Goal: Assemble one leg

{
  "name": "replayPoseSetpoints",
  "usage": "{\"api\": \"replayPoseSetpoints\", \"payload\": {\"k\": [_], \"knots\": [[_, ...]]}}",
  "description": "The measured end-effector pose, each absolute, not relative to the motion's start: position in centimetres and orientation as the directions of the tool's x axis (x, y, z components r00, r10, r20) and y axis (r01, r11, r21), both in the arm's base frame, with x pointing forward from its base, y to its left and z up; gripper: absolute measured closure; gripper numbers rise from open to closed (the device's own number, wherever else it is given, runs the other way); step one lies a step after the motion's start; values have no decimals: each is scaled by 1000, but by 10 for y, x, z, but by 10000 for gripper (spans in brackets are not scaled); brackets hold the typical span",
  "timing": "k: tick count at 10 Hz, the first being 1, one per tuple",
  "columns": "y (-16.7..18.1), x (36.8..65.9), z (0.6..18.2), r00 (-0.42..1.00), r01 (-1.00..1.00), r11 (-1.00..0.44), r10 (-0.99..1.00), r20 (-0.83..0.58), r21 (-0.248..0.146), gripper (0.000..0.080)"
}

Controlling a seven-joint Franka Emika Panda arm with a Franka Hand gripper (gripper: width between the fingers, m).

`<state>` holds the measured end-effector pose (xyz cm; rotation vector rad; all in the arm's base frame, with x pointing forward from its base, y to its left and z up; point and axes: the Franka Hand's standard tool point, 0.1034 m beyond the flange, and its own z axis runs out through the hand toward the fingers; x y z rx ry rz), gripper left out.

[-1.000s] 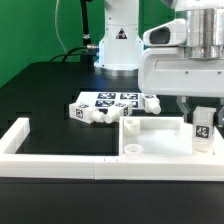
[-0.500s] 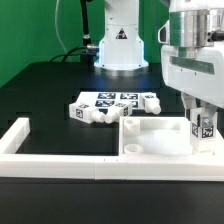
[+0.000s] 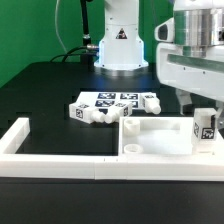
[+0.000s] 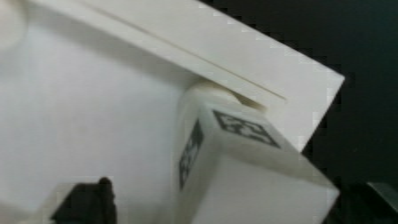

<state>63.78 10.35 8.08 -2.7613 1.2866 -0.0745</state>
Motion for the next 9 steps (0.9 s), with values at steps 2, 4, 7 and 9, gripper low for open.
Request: {"api": "replayPoseSetpoints", "payload": {"k": [2,4,7,9], "knots": [[106,635,80,750,-658,-747,-661,1,-94,154],[104,635,79,852,-520,-850,-523,19,-89,151],[111,638,79,961,-269,-962,-271,54,-46,150],[110,638,79,948,-313,-949,-315,51,-48,274]]}}
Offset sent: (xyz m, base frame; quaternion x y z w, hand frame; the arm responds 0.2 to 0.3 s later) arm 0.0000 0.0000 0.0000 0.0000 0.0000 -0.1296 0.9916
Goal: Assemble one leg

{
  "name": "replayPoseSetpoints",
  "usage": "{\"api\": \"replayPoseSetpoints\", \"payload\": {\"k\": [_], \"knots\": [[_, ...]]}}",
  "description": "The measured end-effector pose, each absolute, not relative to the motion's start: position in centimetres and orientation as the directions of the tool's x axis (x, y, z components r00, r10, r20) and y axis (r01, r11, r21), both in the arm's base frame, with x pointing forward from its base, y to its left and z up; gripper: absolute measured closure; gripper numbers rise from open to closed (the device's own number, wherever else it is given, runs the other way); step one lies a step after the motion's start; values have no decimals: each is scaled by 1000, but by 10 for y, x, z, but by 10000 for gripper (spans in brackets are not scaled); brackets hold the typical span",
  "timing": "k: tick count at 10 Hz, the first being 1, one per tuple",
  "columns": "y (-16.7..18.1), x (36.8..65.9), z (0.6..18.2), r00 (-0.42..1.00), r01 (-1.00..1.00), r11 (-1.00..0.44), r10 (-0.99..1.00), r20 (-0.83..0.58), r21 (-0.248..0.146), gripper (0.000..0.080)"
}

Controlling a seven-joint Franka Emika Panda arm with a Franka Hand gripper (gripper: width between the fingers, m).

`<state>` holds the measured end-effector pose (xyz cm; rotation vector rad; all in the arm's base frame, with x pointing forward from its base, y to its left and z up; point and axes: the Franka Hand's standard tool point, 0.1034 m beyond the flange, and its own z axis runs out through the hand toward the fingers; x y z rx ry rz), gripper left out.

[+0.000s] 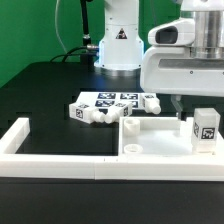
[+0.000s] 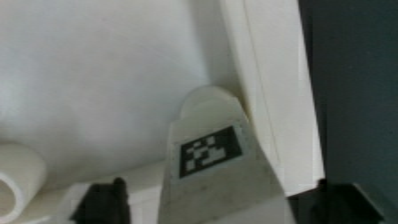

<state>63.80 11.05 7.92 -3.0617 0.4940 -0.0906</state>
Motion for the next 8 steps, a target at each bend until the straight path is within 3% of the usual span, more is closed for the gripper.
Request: {"api": "replayPoseSetpoints", "payload": {"k": [1,2,3,5,8], "knots": [[111,638,79,925,-373,-926,-376,48,-51,449],[111,638,79,891,-449,-892,-452,43,-55,449],[111,638,79,862,-503,-863,-505,40,-58,514],[112,638,79,780,-622,-780,-625,28,-67,514],[111,638,78,434,-898,-431,-900,-26,-83,514]]}}
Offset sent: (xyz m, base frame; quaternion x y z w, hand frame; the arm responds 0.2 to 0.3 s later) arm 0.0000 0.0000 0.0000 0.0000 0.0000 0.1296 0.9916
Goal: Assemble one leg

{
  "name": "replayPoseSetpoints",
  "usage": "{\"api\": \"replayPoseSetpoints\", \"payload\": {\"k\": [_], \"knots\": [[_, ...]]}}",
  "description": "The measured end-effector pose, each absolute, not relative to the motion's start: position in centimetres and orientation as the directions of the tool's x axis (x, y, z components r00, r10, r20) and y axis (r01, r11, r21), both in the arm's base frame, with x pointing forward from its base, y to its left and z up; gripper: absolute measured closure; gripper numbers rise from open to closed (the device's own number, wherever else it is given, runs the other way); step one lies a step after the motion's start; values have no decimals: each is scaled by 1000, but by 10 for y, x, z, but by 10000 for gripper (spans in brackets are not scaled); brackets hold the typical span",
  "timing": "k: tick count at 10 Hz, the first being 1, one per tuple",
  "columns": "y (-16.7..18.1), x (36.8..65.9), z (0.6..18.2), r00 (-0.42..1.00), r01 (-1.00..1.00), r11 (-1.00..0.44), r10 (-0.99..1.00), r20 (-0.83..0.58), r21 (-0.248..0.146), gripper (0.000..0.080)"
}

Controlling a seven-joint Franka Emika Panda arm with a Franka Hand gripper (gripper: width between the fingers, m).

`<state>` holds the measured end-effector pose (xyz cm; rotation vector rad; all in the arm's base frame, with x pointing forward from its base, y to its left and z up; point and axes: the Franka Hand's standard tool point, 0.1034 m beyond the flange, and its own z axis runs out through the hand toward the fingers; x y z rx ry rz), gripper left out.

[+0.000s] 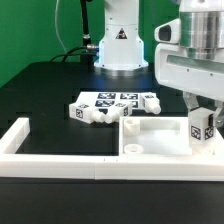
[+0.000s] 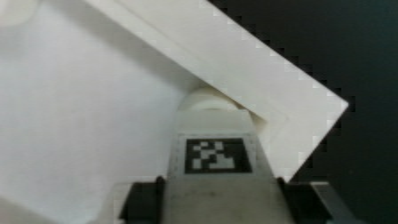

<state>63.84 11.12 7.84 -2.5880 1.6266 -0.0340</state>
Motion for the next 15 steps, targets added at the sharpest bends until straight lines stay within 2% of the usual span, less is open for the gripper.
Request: {"api": "replayPoseSetpoints", "payload": {"k": [2,3,4,5,6,7,8,9,11,12,13,15], "knots": [[114,639,79,105,-992,-98,-990,-90,-78,514],[114,639,77,7,-997,1,-995,-102,-78,514],[114,639,77,23,-997,-15,-995,-101,-80,487],[114,639,77,77,-994,-69,-992,-96,-84,487],[114,638,78,241,-969,-234,-967,-88,-82,294],[113,640,80,451,-890,-444,-890,-67,-100,195],[113,640,81,632,-773,-625,-773,-54,-111,195],[117,635,79,675,-738,-669,-736,-62,-95,164],[114,636,79,748,-663,-742,-662,-46,-103,153],[114,637,79,815,-578,-810,-579,-28,-99,153],[114,639,78,924,-381,-922,-383,20,-76,151],[116,641,78,924,-379,-922,-382,32,-73,173]]}}
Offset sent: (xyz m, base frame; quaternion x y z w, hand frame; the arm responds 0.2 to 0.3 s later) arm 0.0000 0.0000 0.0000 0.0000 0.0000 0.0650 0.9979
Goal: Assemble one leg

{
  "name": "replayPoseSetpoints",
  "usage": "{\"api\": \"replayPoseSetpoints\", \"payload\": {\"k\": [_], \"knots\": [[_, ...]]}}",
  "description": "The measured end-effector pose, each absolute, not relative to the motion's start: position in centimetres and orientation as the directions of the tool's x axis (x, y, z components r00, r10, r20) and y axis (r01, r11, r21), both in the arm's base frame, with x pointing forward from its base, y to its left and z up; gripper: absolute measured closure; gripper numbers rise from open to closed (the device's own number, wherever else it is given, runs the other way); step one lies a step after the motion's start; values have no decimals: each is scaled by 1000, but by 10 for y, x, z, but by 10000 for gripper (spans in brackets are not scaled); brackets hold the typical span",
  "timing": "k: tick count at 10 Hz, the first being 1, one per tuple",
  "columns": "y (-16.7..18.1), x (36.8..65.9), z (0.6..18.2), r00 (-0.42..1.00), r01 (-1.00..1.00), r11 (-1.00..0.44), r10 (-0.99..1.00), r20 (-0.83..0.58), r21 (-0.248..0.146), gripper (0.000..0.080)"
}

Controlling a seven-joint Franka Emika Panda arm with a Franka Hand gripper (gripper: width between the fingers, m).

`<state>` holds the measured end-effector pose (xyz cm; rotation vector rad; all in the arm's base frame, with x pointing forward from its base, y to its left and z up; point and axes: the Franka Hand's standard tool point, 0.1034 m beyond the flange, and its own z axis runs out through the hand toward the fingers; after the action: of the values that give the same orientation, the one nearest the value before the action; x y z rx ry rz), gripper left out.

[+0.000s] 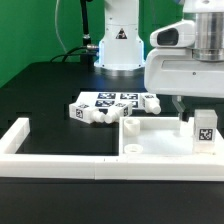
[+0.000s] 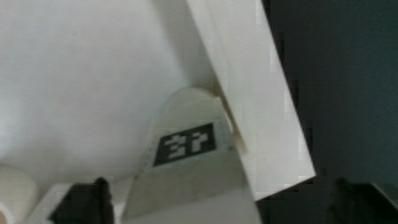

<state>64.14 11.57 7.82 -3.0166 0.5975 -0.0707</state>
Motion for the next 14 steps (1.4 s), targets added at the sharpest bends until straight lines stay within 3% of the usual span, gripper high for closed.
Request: {"api": "replayPoseSetpoints", "payload": {"k": [1,2,3,6,8,10,12,13,14], "knots": [[115,641,78,923,-380,-922,-383,32,-73,342],[116,641,78,910,-412,-908,-414,29,-75,342],[114,641,78,874,-483,-873,-485,23,-75,512],[112,641,78,638,-768,-636,-770,-4,-76,509],[113,641,76,288,-956,-283,-956,-62,-80,509],[111,642,76,69,-996,-62,-991,-111,-69,509],[112,641,76,101,-993,-94,-989,-106,-72,509],[115,641,76,235,-970,-228,-968,-83,-85,509],[116,641,75,413,-908,-406,-909,-60,-101,438]]}}
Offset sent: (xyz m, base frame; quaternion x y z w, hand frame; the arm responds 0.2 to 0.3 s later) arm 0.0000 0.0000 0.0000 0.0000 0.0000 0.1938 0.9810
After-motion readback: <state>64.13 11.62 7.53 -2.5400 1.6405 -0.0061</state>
